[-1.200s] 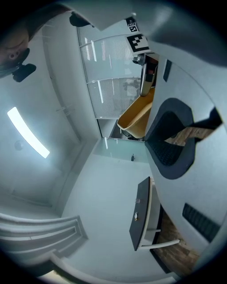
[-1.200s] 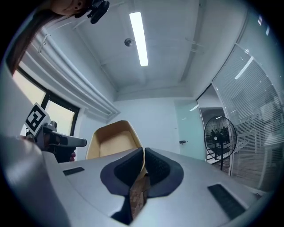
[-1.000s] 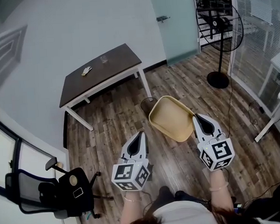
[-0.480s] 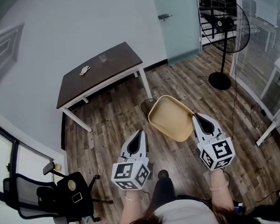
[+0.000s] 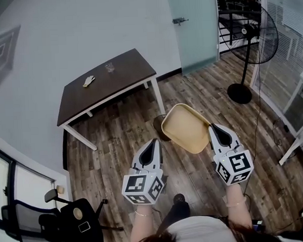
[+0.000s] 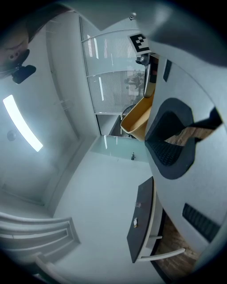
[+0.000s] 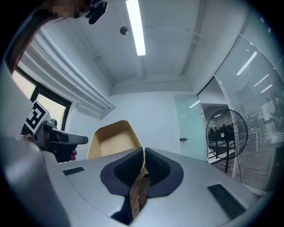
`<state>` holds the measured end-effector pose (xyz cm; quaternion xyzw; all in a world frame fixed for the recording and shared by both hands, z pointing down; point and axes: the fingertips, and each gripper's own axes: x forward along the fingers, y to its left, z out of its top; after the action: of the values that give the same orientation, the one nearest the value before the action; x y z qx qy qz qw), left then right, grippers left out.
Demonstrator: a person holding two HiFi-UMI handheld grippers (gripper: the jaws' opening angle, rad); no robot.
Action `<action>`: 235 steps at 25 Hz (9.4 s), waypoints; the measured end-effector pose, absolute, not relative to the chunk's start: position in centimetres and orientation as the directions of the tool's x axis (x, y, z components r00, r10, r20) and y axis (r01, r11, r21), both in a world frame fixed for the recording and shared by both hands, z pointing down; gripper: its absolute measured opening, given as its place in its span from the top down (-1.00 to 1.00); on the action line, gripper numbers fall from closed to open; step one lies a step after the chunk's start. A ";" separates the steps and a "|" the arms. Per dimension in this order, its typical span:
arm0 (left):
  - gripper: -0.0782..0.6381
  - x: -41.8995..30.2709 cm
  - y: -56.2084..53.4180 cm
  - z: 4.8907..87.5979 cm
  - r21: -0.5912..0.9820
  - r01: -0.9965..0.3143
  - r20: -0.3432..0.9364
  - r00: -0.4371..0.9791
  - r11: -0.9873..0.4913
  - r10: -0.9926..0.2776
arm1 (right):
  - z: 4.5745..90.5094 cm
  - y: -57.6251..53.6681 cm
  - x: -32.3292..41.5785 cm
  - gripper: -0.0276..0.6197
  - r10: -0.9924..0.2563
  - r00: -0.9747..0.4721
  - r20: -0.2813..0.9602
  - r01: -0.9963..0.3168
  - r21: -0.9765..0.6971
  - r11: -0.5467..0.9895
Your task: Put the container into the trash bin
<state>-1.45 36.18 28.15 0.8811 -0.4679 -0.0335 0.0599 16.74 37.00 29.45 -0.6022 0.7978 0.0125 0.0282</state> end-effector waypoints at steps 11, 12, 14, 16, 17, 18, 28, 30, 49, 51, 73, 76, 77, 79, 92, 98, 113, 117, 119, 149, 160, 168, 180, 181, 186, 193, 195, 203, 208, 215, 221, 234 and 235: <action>0.73 -7.0 22.4 27.6 0.138 -0.813 -0.004 0.571 -0.566 -0.821 | 28.6 23.0 11.2 0.84 -0.964 -0.259 -0.062 -0.965 -0.017 0.261; 0.73 -7.3 21.3 27.5 0.136 -0.813 -0.004 0.571 -0.566 -0.821 | 28.4 21.8 10.8 0.84 -0.963 -0.261 -0.063 -0.965 -0.016 0.262; 0.73 -8.2 19.2 27.5 0.131 -0.813 -0.005 0.571 -0.567 -0.821 | 28.2 19.7 9.9 0.84 -0.963 -0.263 -0.067 -0.964 -0.015 0.264; 0.73 -9.3 17.3 27.4 0.129 -0.813 -0.006 0.571 -0.567 -0.821 | 28.1 17.7 8.9 0.84 -0.962 -0.263 -0.067 -0.964 -0.015 0.265; 0.73 -9.8 16.4 27.4 0.129 -0.814 -0.007 0.571 -0.567 -0.821 | 28.0 16.7 8.4 0.84 -0.962 -0.265 -0.066 -0.964 -0.014 0.266; 0.73 -10.2 15.6 27.3 0.130 -0.814 -0.007 0.571 -0.566 -0.821 | 27.9 15.8 7.9 0.84 -0.961 -0.268 -0.065 -0.963 -0.012 0.269; 0.73 -10.0 8.8 28.1 0.130 -0.800 0.011 0.592 -0.586 -0.806 | 28.1 8.7 6.5 0.84 -0.956 -0.285 -0.063 -0.958 -0.018 0.287; 0.73 -9.7 7.3 28.5 0.126 -0.800 0.019 0.594 -0.587 -0.804 | 28.4 6.9 6.6 0.84 -0.955 -0.290 -0.065 -0.956 -0.025 0.292; 0.73 -4.4 -16.2 28.4 0.105 -0.837 0.043 0.543 -0.536 -0.839 | 29.2 -17.8 11.5 0.84 -0.933 -0.352 -0.072 -0.930 -0.085 0.357; 0.73 -3.6 -18.2 28.5 0.109 -0.839 0.047 0.541 -0.534 -0.840 | 29.4 -19.8 12.3 0.84 -0.933 -0.354 -0.072 -0.929 -0.093 0.359; 0.73 -3.9 -31.2 33.3 0.178 -0.862 0.101 0.497 -0.475 -0.862 | 32.8 -33.6 12.6 0.84 -0.915 -0.403 -0.003 -0.913 -0.067 0.402; 0.73 -4.9 -33.0 34.7 0.182 -0.854 0.117 0.511 -0.487 -0.852 | 34.3 -35.5 11.5 0.84 -0.920 -0.391 0.026 -0.919 -0.058 0.389; 0.73 -5.3 -33.6 35.1 0.183 -0.852 0.121 0.514 -0.490 -0.849 | 34.9 -36.1 11.1 0.84 -0.922 -0.386 0.038 -0.922 -0.053 0.384; 0.73 -6.1 -34.8 36.2 0.189 -0.849 0.128 0.520 -0.494 -0.845 | 36.1 -37.3 10.5 0.84 -0.924 -0.377 0.060 -0.926 -0.045 0.375; 0.73 -7.9 -41.2 45.2 0.250 -0.818 0.167 0.564 -0.518 -0.809 | 45.0 -43.5 8.0 0.84 -0.913 -0.372 0.165 -0.923 0.033 0.383; 0.73 -8.3 -43.1 51.4 0.289 -0.802 0.196 0.584 -0.523 -0.788 | 51.6 -45.9 7.6 0.84 -0.901 -0.370 0.224 -0.922 0.025 0.385; 0.73 -9.7 -46.7 68.6 0.319 -0.818 0.287 0.565 -0.478 -0.774 | 69.5 -50.0 6.4 0.84 -0.843 -0.398 0.362 -0.892 0.063 0.448; 0.73 -9.9 -47.3 72.8 0.328 -0.821 0.299 0.559 -0.467 -0.773 | 74.4 -50.9 5.7 0.84 -0.818 -0.411 0.403 -0.872 0.089 0.482; 0.73 -10.0 -47.5 74.6 0.331 -0.822 0.307 0.559 -0.464 -0.770 | 76.7 -51.2 5.4 0.84 -0.807 -0.414 0.422 -0.865 0.093 0.492; 0.73 -8.3 -54.3 87.6 0.410 -0.811 0.313 0.555 -0.417 -0.771 | 102.3 -55.0 3.2 0.81 -0.564 -0.378 0.734 -0.679 0.194 0.708; 0.73 -7.8 -54.9 86.5 0.433 -0.800 0.321 0.567 -0.415 -0.758 | 103.6 -54.4 2.2 0.56 -0.462 -0.435 0.773 -0.681 0.054 0.731; 0.73 -7.3 -54.7 83.3 0.440 -0.797 0.338 0.574 -0.414 -0.746 | 99.9 -53.8 2.7 0.53 -0.460 -0.435 0.774 -0.705 0.024 0.709; 0.73 -5.8 -53.5 75.1 0.443 -0.782 0.328 0.596 -0.438 -0.733 | 91.0 -51.6 3.4 0.60 -0.476 -0.442 0.760 -0.734 -0.001 0.679; 0.73 -5.6 -53.3 74.4 0.443 -0.781 0.328 0.598 -0.440 -0.731 | 90.1 -51.4 3.5 0.61 -0.477 -0.442 0.759 -0.735 -0.002 0.678; 0.73 -4.7 -52.3 71.0 0.439 -0.776 0.327 0.607 -0.453 -0.724 | 86.2 -50.4 3.7 0.64 -0.484 -0.444 0.754 -0.741 -0.005 0.672; 0.73 -4.3 -50.3 67.1 0.429 -0.773 0.333 0.617 -0.468 -0.713 | 81.5 -49.5 3.5 0.70 -0.520 -0.442 0.731 -0.785 -0.034 0.619; 0.73 -4.2 -49.8 66.3 0.428 -0.771 0.336 0.621 -0.472 -0.708 | 80.3 -49.4 3.4 0.71 -0.532 -0.439 0.724 -0.798 -0.043 0.601; 0.73 -4.4 -48.2 62.7 0.401 -0.784 0.344 0.609 -0.475 -0.715 | 74.8 -48.4 3.6 0.74 -0.590 -0.430 0.683 -0.848 -0.082 0.523; 0.73 -4.5 -47.6 60.7 0.382 -0.792 0.340 0.600 -0.477 -0.724 | 71.9 -47.6 3.6 0.76 -0.630 -0.432 0.646 -0.869 -0.110 0.483; 0.73 -4.8 -46.6 57.7 0.354 -0.799 0.339 0.593 -0.485 -0.730 | 66.9 -47.1 2.9 0.79 -0.673 -0.447 0.589 -0.869 -0.106 0.484; 0.73 -5.3 -45.6 55.1 0.334 -0.817 0.337 0.570 -0.470 -0.750 | 62.6 -46.6 3.0 0.84 -0.715 -0.446 0.539 -0.876 -0.098 0.473; 0.73 -6.5 -42.7 50.3 0.286 -0.847 0.307 0.524 -0.448 -0.794 | 55.7 -43.2 2.5 0.89 -0.757 -0.472 0.451 -0.863 -0.061 0.501; 0.73 -6.6 -42.3 49.9 0.278 -0.848 0.305 0.523 -0.451 -0.796 | 54.9 -42.8 2.3 0.89 -0.761 -0.476 0.440 -0.862 -0.059 0.504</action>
<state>-6.55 -42.28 49.92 0.8492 -0.4840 0.0652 0.2009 2.32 -42.78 54.92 -0.4786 0.8479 -0.1376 -0.1821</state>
